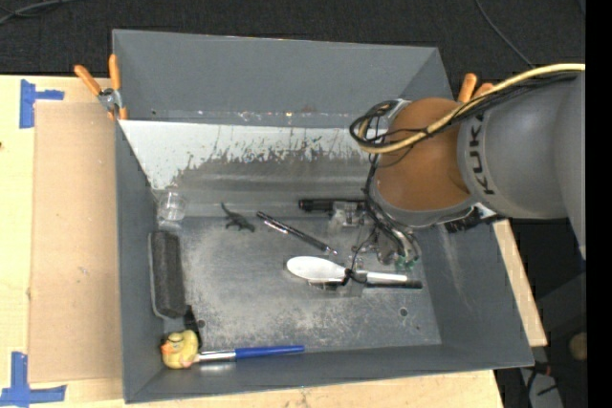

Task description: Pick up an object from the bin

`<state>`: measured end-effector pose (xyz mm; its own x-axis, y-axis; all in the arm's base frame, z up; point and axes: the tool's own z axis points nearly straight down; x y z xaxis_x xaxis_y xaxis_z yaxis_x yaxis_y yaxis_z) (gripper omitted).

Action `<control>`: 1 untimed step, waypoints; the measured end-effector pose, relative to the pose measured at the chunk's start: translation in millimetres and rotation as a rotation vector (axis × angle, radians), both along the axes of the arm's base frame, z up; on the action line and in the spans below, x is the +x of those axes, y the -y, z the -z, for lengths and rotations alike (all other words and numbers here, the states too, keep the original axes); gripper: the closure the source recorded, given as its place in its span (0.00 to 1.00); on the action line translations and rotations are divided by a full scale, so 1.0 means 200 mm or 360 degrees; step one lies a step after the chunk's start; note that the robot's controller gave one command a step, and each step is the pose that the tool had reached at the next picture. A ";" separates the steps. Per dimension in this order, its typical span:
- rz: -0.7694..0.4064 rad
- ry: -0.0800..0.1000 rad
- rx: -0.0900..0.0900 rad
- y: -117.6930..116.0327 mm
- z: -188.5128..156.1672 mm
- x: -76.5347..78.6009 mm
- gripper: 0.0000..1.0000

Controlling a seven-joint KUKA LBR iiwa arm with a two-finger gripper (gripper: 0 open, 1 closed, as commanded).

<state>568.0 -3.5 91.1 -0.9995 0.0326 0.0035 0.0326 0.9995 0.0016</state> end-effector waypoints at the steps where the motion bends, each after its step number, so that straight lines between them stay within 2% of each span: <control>1: 0.0091 0.0000 0.0001 0.04 0.05 -0.06 0.00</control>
Offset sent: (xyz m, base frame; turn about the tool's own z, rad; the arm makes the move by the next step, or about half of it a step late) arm -0.0083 -0.0057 -0.0192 0.0209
